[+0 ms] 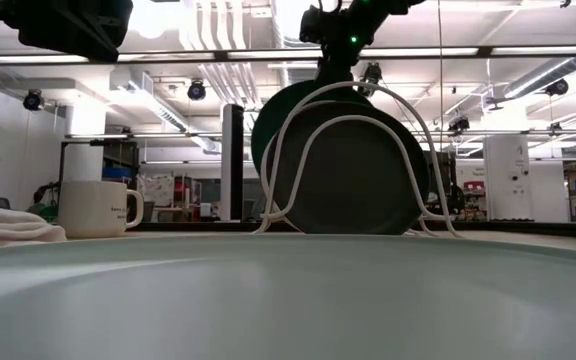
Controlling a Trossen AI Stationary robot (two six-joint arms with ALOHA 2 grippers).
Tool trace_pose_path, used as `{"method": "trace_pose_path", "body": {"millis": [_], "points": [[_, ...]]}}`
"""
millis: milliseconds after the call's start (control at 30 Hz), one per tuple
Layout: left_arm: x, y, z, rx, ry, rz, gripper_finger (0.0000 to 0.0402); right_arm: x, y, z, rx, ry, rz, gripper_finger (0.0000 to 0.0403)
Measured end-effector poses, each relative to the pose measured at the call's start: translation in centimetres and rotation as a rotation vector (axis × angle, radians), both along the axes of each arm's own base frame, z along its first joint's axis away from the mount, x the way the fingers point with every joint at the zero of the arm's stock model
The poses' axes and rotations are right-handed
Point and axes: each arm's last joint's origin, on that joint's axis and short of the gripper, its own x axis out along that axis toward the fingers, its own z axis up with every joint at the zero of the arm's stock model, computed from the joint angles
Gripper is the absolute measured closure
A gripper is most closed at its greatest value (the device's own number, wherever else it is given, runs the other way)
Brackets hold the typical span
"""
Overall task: Sort dishes
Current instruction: Put the green plate into the dish rack
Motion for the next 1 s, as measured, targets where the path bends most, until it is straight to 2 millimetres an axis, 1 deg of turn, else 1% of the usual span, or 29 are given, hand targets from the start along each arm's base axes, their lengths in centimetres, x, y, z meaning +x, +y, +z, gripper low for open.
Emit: {"method": "trace_pose_path", "body": {"millis": [633,1000], "points": [[0.0,0.0,0.0,0.0,0.0,0.0,0.0401,-0.03,0.0,0.04,0.019,-0.037,-0.015,0.0302],[-0.02,0.01,-0.19,0.004,0.005,-0.001,0.0401,-0.26,0.06,-0.37,0.091,-0.1,-0.063,0.0258]]}}
